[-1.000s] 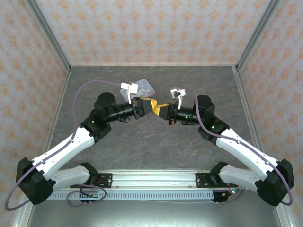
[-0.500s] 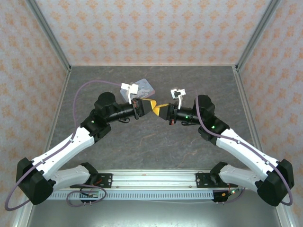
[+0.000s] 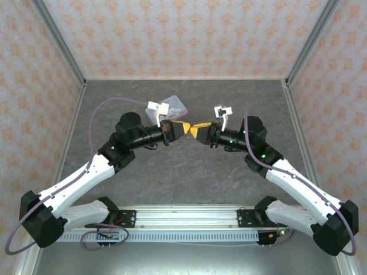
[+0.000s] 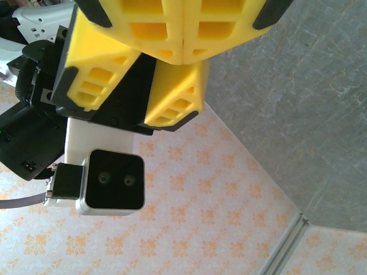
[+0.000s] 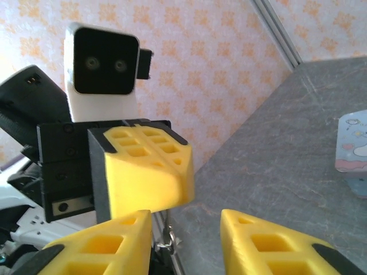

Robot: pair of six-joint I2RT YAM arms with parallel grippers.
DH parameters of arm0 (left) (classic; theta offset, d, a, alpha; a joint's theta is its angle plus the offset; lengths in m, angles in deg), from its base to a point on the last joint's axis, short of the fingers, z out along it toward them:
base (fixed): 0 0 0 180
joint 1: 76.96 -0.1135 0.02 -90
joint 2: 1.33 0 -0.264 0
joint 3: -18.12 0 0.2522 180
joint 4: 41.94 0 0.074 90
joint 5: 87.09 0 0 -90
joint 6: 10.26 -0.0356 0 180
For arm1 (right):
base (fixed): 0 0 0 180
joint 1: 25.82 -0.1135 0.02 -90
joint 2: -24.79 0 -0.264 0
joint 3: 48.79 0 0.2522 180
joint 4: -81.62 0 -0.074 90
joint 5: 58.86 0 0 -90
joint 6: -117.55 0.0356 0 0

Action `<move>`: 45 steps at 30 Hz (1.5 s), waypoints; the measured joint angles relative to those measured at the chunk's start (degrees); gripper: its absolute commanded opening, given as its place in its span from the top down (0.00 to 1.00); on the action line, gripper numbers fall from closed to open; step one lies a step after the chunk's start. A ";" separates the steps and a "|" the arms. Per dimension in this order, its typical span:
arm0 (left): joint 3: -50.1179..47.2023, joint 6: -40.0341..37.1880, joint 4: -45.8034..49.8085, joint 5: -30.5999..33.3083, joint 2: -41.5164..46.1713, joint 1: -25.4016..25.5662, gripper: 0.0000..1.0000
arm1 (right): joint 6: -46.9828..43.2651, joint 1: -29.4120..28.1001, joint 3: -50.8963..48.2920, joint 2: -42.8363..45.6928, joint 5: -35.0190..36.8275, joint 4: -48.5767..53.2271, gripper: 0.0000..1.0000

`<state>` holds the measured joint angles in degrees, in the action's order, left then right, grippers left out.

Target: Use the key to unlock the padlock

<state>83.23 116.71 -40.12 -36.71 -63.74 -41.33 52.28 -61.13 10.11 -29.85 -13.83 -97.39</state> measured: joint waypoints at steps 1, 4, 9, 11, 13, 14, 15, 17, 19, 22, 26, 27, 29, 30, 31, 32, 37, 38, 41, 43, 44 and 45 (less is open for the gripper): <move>0.17 0.00 0.02 0.00 0.00 0.00 1.00 | 0.39 0.00 -0.09 0.04 -0.04 -0.76 0.58; 0.37 0.00 0.00 0.04 0.00 0.00 1.00 | 1.64 0.00 -0.15 -0.85 -0.70 -3.21 0.58; 0.37 0.02 0.39 1.53 0.00 0.33 1.00 | 4.46 0.09 -0.81 -4.39 -2.71 -7.93 0.57; 0.37 0.02 0.72 2.29 -0.04 0.28 1.00 | 5.75 0.13 -1.60 -4.92 -3.02 -10.03 0.57; 0.37 0.02 0.87 2.60 -0.04 0.28 1.00 | 6.75 0.13 -2.45 -5.01 -3.04 -11.80 0.57; 0.37 0.02 0.87 2.62 -0.07 0.35 1.00 | 7.08 0.11 -2.86 -5.01 -3.04 -12.52 0.57; 0.37 0.02 0.96 2.71 -0.11 0.37 1.00 | 7.43 0.11 -3.21 -5.01 -3.04 -13.16 0.57; 0.37 0.02 1.05 2.84 -0.35 0.37 1.00 | 7.89 0.11 -3.82 -5.01 -3.02 -13.90 0.56; 0.37 0.07 1.03 3.26 -0.66 0.37 1.00 | 8.31 -0.04 -4.37 -5.01 -3.04 -14.29 0.54; 0.37 0.33 0.96 4.33 -0.85 0.37 1.00 | 8.50 -1.03 -5.33 -5.01 -3.34 -14.27 0.52; 0.37 0.63 0.72 5.53 -0.85 0.37 1.00 | 8.68 -1.66 -6.19 -5.01 -3.93 -14.27 0.52; 0.37 0.66 0.63 5.70 -0.85 0.37 1.00 | 8.70 -1.66 -6.23 -5.01 -3.93 -14.25 0.52; 0.37 0.68 0.61 5.88 -0.85 0.37 1.00 | 8.70 -1.66 -6.25 -5.01 -3.93 -14.27 0.52; 0.37 0.68 0.61 5.97 -0.85 0.37 1.00 | 8.70 -1.66 -6.25 -5.01 -3.93 -14.27 0.53; 0.37 0.68 0.59 6.03 -0.85 0.37 1.00 | 8.72 -1.66 -6.25 -5.01 -3.93 -14.27 0.54; 0.37 0.68 0.59 6.05 -0.85 0.37 1.00 | 8.70 -1.66 -6.25 -5.01 -3.93 -14.29 0.55; 0.37 0.70 0.59 6.05 -0.85 0.37 1.00 | 8.72 -1.68 -6.25 -5.66 -3.91 -14.29 0.58; 0.37 0.70 0.59 6.05 -0.85 0.37 1.00 | 8.72 -1.68 -6.25 -5.95 -3.91 -14.29 0.59; 0.37 0.70 0.59 6.05 -0.87 0.37 1.00 | 8.74 -1.95 -6.25 -6.84 -3.91 -14.29 0.60; 0.37 0.70 0.59 6.05 -0.90 0.37 1.00 | 8.81 -2.05 -6.25 -7.26 -3.91 -14.29 0.62; 0.37 0.70 0.59 6.05 -0.96 0.37 1.00 | 8.94 -2.05 -6.25 -7.41 -3.91 -14.34 0.62; 0.37 0.70 0.59 6.05 -1.05 0.37 1.00 | 8.98 -2.05 -6.25 -7.50 -3.91 -14.36 0.62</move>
<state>83.60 117.41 -39.53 -30.65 -64.79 -40.96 61.26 -63.19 3.86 -37.34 -17.75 -111.75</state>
